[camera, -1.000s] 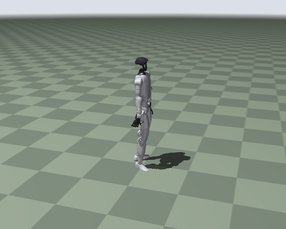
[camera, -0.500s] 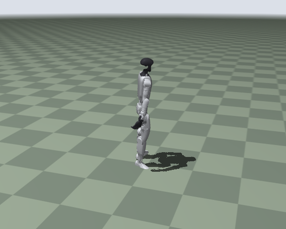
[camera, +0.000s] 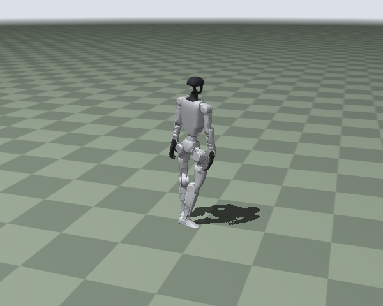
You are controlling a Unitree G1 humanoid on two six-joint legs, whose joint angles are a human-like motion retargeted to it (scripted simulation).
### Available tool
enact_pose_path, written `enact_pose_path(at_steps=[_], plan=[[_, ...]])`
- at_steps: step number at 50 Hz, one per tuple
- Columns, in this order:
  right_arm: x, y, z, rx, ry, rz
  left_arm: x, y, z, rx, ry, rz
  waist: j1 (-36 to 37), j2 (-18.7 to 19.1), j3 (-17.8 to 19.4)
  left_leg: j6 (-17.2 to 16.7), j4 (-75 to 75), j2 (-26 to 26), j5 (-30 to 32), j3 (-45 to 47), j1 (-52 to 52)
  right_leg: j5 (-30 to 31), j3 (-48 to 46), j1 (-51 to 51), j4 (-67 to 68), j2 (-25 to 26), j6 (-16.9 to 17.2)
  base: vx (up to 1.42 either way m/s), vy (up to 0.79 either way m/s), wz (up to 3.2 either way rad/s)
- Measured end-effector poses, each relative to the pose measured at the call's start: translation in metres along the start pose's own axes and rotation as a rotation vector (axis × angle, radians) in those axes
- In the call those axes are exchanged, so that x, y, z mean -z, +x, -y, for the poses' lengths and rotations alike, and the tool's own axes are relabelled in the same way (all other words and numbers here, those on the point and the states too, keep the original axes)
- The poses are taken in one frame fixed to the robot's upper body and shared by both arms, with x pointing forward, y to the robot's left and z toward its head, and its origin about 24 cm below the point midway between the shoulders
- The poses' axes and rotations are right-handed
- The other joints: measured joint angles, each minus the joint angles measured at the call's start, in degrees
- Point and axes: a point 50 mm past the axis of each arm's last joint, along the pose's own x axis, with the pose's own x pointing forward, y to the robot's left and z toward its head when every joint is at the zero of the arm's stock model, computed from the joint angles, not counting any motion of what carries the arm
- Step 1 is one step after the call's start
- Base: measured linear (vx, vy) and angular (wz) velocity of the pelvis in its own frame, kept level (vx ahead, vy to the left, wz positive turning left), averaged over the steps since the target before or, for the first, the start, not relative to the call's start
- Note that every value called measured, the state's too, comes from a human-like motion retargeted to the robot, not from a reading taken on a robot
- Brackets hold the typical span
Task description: In place motions
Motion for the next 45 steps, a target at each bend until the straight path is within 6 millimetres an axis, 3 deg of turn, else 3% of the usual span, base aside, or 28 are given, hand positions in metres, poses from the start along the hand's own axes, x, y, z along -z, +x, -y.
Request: enact_pose_path(at_steps=[5, 10, 13, 16, 20, 26, 28, 30, 34, 40, 45], plan=[[0.010, 0.001, 0.002, 0.047, -0.030, -0.032, -0.021, -0.002, 0.011, 0.027, -0.007, 0.074, -1.1, 1.6, -0.5, 0.8, 0.2, 0.8, -1.6, -5.1, -0.2, 5.7, -3.4, 3.0, 4.3, -0.2, -0.5, 0.15, 0.24, 0.97], [0.029, 0.002, -0.002, 0.049, 0.015, -0.087, -0.052, -0.006, 0.020, 0.051, 0.055, 0.160, -3.5, 8.2, 0.4, 0.7, 2.0, 8.0, -2.2, -10.4, -1.0, 13.2, 1.6, 1.0, 22.3, -3.9, -9.9, 0.13, 0.20, 1.32], [0.035, 0.003, -0.006, 0.045, 0.040, -0.111, -0.073, -0.010, 0.021, 0.055, 0.088, 0.206, -5.7, 7.3, 1.4, 1.6, 1.8, 6.7, -1.7, -14.3, -1.7, 10.1, 16.2, -7.9, 36.2, -9.9, -5.9, 0.10, 0.09, 1.51], [0.035, 0.004, -0.011, 0.034, 0.046, -0.122, -0.088, -0.013, 0.021, 0.051, 0.105, 0.249, -6.9, 5.6, 2.3, 2.4, 1.1, 4.8, -0.9, -17.1, -2.3, 7.1, 32.7, -16.0, 36.5, -6.1, -2.8, 0.02, -0.03, 1.29], [0.030, 0.005, -0.012, 0.041, 0.008, -0.106, -0.096, -0.015, 0.021, 0.074, 0.108, 0.276, -8.8, 4.5, 3.3, 2.4, 1.1, 4.1, -0.2, -20.2, -3.6, 3.9, 39.3, -18.6, 26.6, -2.6, -3.4, 0.04, -0.07, 1.18], [0.028, 0.006, -0.014, 0.042, -0.032, -0.110, -0.083, -0.012, 0.021, 0.130, 0.162, 0.199, -10.7, 0.6, 4.9, 1.7, -0.9, -1.3, 0.2, -23.5, -1.6, 0.0, 47.3, -20.4, 9.4, -1.2, -1.2, 0.10, -0.08, 1.30], [0.031, 0.007, -0.018, 0.026, -0.032, -0.125, -0.073, -0.010, 0.018, 0.117, 0.162, 0.161, -9.6, 0.0, 5.8, 1.7, -0.8, -2.0, 0.2, -24.9, -0.3, 1.8, 46.2, -19.2, 5.3, -0.9, -3.7, 0.13, -0.13, 0.82], [0.031, 0.007, -0.022, 0.002, -0.033, -0.139, -0.065, -0.008, 0.012, 0.098, 0.161, 0.124, -8.1, -1.9, 6.1, 1.9, -0.6, -3.9, 0.0, -26.2, 0.6, 1.5, 43.8, -15.9, 3.8, -3.1, -1.2, 0.12, -0.12, 0.72], [0.029, 0.009, -0.029, -0.042, -0.009, -0.135, -0.044, -0.005, 0.008, 0.044, 0.148, 0.056, -5.0, -1.7, 5.5, 1.7, 0.3, -3.7, 0.1, -29.1, 0.6, 1.6, 38.6, -11.9, 0.7, -2.6, -0.6, 0.08, -0.08, 0.86], [0.018, 0.007, -0.022, -0.002, -0.066, -0.104, -0.008, -0.002, 0.007, 0.057, 0.054, -0.036, -5.5, -0.9, 2.8, 1.3, 0.2, -3.5, 0.1, -31.6, 0.2, 0.5, 34.7, -9.5, -1.1, -1.5, -0.9, 0.13, -0.06, 0.59], [0.000, 0.006, -0.018, -0.024, -0.057, -0.035, -0.005, -0.002, 0.005, 0.046, 0.058, -0.053, -5.8, -0.7, 3.2, 1.0, 0.7, -2.8, 0.3, -32.8, -0.1, -0.3, 32.4, -8.1, -1.3, -0.7, -1.2, -0.02, -0.09, 0.43]])
